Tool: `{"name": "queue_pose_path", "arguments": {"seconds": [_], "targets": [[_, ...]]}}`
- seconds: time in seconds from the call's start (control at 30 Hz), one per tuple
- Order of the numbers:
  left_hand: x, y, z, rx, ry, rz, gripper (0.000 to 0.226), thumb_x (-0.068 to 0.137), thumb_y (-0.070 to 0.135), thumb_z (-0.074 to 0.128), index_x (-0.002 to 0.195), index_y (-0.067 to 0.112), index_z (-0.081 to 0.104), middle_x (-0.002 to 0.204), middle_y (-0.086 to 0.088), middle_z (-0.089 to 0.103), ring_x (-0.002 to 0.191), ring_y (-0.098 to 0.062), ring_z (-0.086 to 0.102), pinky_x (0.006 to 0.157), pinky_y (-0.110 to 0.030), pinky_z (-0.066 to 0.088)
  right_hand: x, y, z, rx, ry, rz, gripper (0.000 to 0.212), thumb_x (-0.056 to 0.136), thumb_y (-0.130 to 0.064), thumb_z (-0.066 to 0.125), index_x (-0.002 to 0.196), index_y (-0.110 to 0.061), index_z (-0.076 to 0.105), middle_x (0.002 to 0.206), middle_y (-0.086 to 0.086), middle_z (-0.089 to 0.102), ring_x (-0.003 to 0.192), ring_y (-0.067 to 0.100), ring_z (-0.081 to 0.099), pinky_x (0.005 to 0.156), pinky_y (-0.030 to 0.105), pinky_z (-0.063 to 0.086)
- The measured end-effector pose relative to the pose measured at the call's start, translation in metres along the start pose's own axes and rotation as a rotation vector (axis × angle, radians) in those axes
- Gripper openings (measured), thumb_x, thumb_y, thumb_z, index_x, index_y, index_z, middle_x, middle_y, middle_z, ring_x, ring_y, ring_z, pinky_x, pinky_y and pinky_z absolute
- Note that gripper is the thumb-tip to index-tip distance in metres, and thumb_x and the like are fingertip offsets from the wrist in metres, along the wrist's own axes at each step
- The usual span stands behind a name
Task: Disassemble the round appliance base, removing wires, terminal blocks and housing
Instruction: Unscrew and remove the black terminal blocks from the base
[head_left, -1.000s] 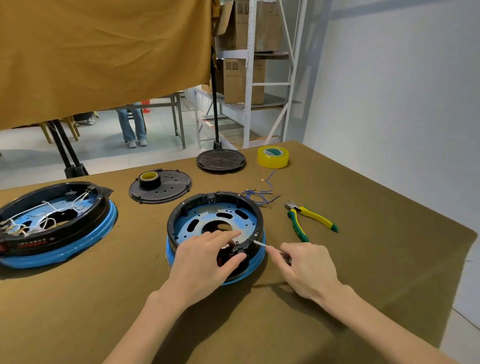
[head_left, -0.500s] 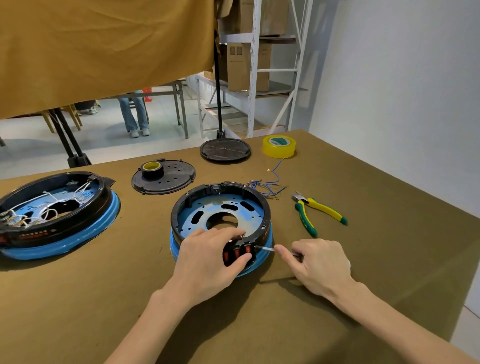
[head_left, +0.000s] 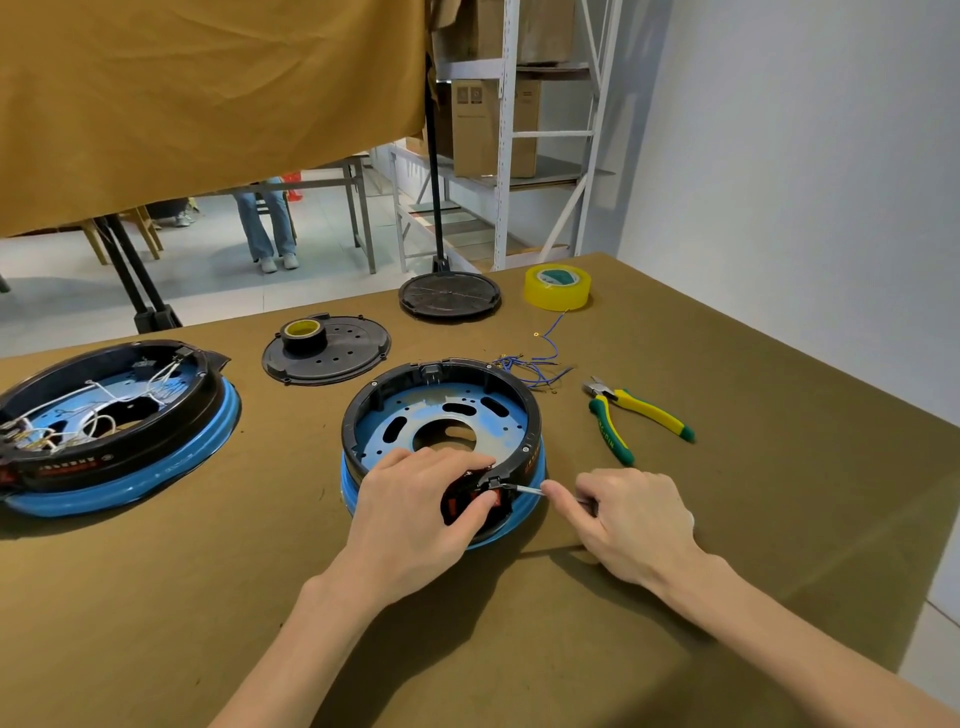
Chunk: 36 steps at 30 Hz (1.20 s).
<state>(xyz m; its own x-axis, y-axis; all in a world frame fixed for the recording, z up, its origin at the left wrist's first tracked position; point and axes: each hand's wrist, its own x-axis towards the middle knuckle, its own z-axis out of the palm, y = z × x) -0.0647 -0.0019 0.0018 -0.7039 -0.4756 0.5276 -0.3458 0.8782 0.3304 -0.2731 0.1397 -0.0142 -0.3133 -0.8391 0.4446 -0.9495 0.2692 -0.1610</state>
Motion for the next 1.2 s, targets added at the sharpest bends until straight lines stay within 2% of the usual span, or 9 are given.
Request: {"name": "queue_pose_path", "arguments": {"seconds": [0.17, 0.3, 0.43, 0.57, 0.7, 0.8, 0.93, 1.03, 1.2], "targets": [[-0.001, 0.000, 0.000, -0.004, 0.002, 0.009, 0.041, 0.098, 0.058, 0.050, 0.124, 0.036, 0.072, 0.110, 0.021, 0.075, 0.102, 0.006, 0.064, 0.091, -0.013, 0.035, 0.003, -0.013, -0.005, -0.082, 0.019, 0.028, 0.079, 0.092, -0.076, 0.003, 0.057, -0.025, 0.052, 0.053, -0.007, 0.051, 0.051, 0.007, 0.047, 0.053, 0.018, 0.028], [-0.001, -0.001, 0.002, -0.008, 0.006, 0.018, 0.042, 0.099, 0.057, 0.050, 0.128, 0.035, 0.072, 0.114, 0.020, 0.076, 0.104, 0.006, 0.067, 0.091, -0.018, 0.045, 0.011, -0.019, -0.021, -0.221, 0.068, 0.023, 0.070, 0.096, -0.069, 0.017, 0.053, -0.024, 0.049, 0.047, -0.008, 0.046, 0.045, 0.007, 0.045, 0.051, 0.026, 0.042], [-0.001, 0.000, 0.003, -0.013, 0.007, 0.023, 0.042, 0.098, 0.055, 0.050, 0.129, 0.034, 0.071, 0.116, 0.019, 0.076, 0.104, 0.004, 0.068, 0.088, -0.020, 0.047, 0.017, -0.024, -0.023, -0.268, 0.076, -0.048, 0.057, 0.096, -0.051, 0.029, 0.051, -0.023, 0.049, 0.044, -0.009, 0.043, 0.041, 0.010, 0.043, 0.044, 0.026, 0.042], [-0.002, 0.001, 0.004, -0.006, 0.012, 0.024, 0.041, 0.099, 0.053, 0.050, 0.130, 0.034, 0.070, 0.116, 0.018, 0.076, 0.102, 0.003, 0.068, 0.082, -0.016, 0.044, 0.023, -0.022, -0.020, -0.272, 0.054, -0.099, 0.049, 0.094, -0.043, 0.035, 0.049, -0.024, 0.045, 0.042, -0.010, 0.040, 0.038, 0.008, 0.040, 0.042, 0.021, 0.033], [-0.002, 0.002, 0.005, -0.006, 0.021, 0.030, 0.039, 0.100, 0.051, 0.050, 0.129, 0.034, 0.070, 0.115, 0.018, 0.076, 0.097, 0.005, 0.066, 0.077, -0.009, 0.032, 0.022, -0.022, -0.021, -0.289, -0.007, -0.095, 0.056, 0.095, -0.046, 0.026, 0.052, -0.022, 0.052, 0.045, -0.008, 0.045, 0.042, 0.009, 0.045, 0.045, 0.022, 0.038], [-0.002, 0.001, 0.007, -0.006, 0.038, 0.045, 0.037, 0.101, 0.049, 0.052, 0.128, 0.034, 0.071, 0.116, 0.019, 0.076, 0.097, 0.006, 0.065, 0.075, -0.008, 0.030, 0.025, -0.030, -0.027, -0.357, -0.043, -0.126, 0.061, 0.098, -0.046, 0.023, 0.053, -0.019, 0.055, 0.045, -0.008, 0.045, 0.041, 0.008, 0.047, 0.045, 0.023, 0.042], [-0.001, 0.001, 0.007, -0.006, 0.044, 0.042, 0.037, 0.100, 0.049, 0.051, 0.127, 0.034, 0.071, 0.117, 0.019, 0.075, 0.098, 0.005, 0.066, 0.074, -0.007, 0.029, 0.032, -0.047, -0.043, -0.519, 0.000, -0.076, 0.062, 0.098, -0.041, 0.044, 0.042, -0.016, 0.036, 0.037, -0.006, 0.025, 0.030, 0.013, 0.025, 0.039, 0.019, 0.016], [-0.002, 0.000, 0.007, 0.007, 0.022, 0.045, 0.038, 0.100, 0.050, 0.051, 0.128, 0.035, 0.070, 0.117, 0.018, 0.075, 0.099, 0.005, 0.067, 0.075, -0.008, 0.032, 0.037, -0.050, -0.047, -0.576, -0.038, -0.107, 0.063, 0.105, -0.044, 0.032, 0.049, -0.016, 0.033, 0.042, -0.004, 0.027, 0.036, 0.016, 0.031, 0.041, 0.023, 0.020], [-0.001, -0.002, 0.007, 0.015, 0.006, 0.057, 0.041, 0.100, 0.054, 0.049, 0.128, 0.034, 0.071, 0.114, 0.018, 0.076, 0.102, 0.004, 0.067, 0.081, -0.010, 0.038, 0.036, -0.049, -0.046, -0.512, -0.024, -0.101, 0.063, 0.107, -0.047, 0.022, 0.055, -0.016, 0.038, 0.046, -0.004, 0.033, 0.041, 0.016, 0.038, 0.044, 0.024, 0.024]]}}
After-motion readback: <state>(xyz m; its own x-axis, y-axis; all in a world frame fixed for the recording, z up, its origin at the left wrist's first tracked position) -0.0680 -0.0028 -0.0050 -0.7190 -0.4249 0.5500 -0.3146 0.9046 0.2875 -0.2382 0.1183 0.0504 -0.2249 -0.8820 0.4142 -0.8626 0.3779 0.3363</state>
